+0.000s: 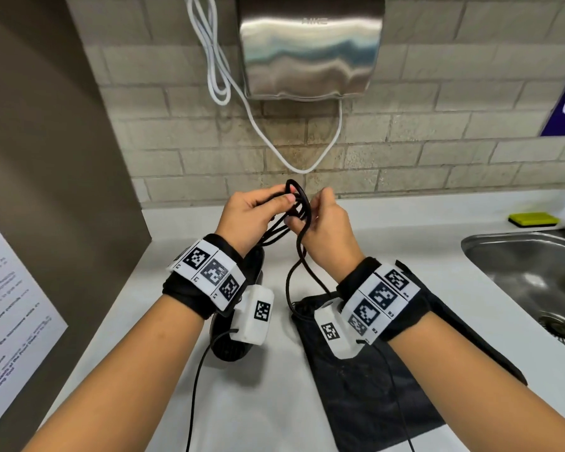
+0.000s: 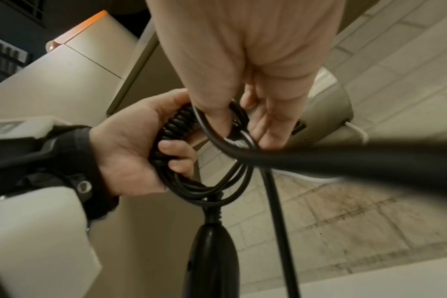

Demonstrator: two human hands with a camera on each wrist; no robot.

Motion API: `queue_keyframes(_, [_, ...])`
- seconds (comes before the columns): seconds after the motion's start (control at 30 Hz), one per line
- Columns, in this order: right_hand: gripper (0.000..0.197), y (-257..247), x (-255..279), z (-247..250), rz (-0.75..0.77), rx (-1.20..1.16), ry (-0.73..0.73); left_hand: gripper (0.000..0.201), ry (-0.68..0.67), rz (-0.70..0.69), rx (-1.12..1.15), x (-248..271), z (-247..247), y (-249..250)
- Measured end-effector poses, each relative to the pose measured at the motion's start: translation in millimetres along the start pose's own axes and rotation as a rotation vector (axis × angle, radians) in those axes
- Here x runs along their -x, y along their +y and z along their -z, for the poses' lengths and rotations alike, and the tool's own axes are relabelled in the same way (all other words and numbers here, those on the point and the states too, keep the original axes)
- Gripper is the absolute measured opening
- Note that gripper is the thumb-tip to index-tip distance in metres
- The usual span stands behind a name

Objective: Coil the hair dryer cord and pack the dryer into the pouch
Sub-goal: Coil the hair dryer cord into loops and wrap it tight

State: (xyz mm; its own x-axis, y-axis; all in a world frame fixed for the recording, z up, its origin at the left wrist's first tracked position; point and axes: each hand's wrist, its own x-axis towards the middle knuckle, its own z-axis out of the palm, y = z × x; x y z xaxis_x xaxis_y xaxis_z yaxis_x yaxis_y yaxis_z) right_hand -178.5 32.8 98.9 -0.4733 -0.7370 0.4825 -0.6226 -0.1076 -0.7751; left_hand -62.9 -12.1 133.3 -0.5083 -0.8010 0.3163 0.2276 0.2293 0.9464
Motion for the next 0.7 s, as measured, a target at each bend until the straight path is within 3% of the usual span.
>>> queue_keyframes(0.1, [0.044, 2.9, -6.7, -1.4, 0.041, 0.022, -0.049, 0.035, -0.099, -0.004, -0.02, 2.8, -2.1, -3.5])
queue_keyframes(0.2, [0.057, -1.7, -14.4, 2.0, 0.054, -0.054, -0.152, 0.034, -0.096, 0.0, -0.016, 2.1, -2.5, -7.2])
queue_keyframes(0.33, [0.028, -5.5, -17.9, 8.8, 0.187, -0.314, -0.293, 0.035, -0.094, -0.041, -0.062, 1.6, 1.9, -8.5])
queue_keyframes(0.5, [0.025, 0.4, -16.1, 20.3, 0.035, -0.459, -0.413, 0.037, -0.115, -0.09, -0.12, 2.8, 8.6, -12.6])
queue_keyframes(0.6, [0.025, 3.6, -14.2, 22.5, 0.017, -0.533, -0.472, 0.04, -0.139, -0.101, -0.136, 3.5, 8.6, -16.0])
queue_keyframes(0.7, [0.013, 6.8, -13.3, 22.5, -0.042, -0.619, -0.436, 0.042, -0.184, -0.093, -0.145, 4.2, 9.9, -18.7])
